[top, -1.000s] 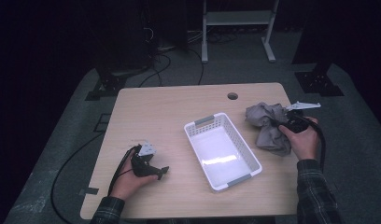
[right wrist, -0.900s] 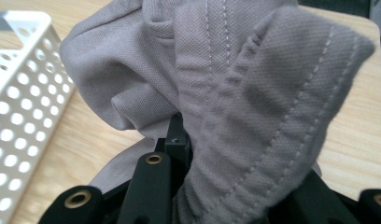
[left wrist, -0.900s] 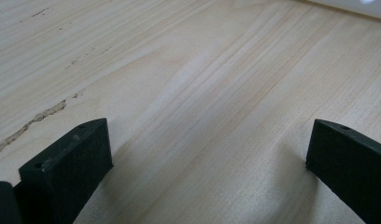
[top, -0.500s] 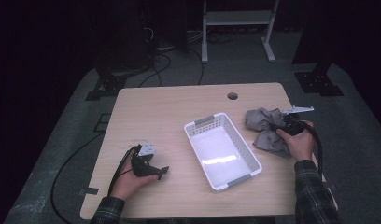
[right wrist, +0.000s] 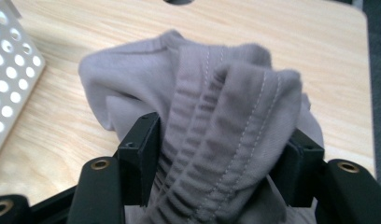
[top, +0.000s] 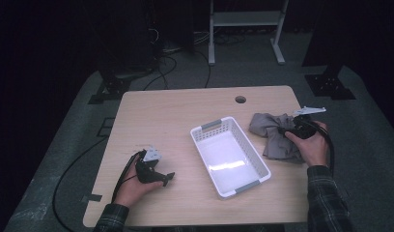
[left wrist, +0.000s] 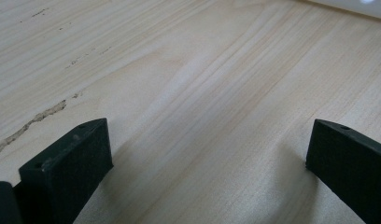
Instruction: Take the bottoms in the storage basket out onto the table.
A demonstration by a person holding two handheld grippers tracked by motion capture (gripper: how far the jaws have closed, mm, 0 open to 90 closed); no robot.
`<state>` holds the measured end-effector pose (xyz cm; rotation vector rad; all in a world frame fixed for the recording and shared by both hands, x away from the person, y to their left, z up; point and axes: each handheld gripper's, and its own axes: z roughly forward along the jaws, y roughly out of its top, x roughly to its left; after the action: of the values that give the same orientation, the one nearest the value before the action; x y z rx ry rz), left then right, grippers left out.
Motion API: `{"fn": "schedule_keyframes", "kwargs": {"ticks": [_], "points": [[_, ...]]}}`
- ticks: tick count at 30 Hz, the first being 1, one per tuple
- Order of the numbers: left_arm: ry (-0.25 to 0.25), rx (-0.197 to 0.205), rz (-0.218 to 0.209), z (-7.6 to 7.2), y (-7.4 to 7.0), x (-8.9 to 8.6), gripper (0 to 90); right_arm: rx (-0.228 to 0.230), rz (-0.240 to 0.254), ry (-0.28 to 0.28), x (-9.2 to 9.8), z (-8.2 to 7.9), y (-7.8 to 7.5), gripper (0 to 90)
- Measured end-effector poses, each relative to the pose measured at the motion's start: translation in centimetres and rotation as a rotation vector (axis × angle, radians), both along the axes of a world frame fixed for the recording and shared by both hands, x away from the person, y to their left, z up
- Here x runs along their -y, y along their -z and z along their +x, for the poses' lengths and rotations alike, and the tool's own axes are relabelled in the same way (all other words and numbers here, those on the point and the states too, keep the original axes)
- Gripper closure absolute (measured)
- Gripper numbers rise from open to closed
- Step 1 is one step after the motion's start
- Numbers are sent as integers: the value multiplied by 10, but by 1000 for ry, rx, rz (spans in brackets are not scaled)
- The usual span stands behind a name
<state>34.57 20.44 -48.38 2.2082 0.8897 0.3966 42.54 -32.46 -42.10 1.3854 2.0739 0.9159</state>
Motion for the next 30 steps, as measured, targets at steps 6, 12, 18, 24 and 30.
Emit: {"fn": "schedule_keyframes", "kwargs": {"ticks": [6,12,18,24,30], "points": [[0,0,0,0,0,0,0,48,2,-4,-2,-7,-17,388],[0,1,0,0,0,0,0,73,60,-43,-4,-19,-31,545],[0,1,0,0,0,0,0,65,85,-114,-9,-31,-28,802],[0,0,-1,0,0,0,0,35,138,-209,-19,-39,-25,894],[0,-1,-1,0,0,0,0,-4,121,-272,-31,-47,-15,894]]}}
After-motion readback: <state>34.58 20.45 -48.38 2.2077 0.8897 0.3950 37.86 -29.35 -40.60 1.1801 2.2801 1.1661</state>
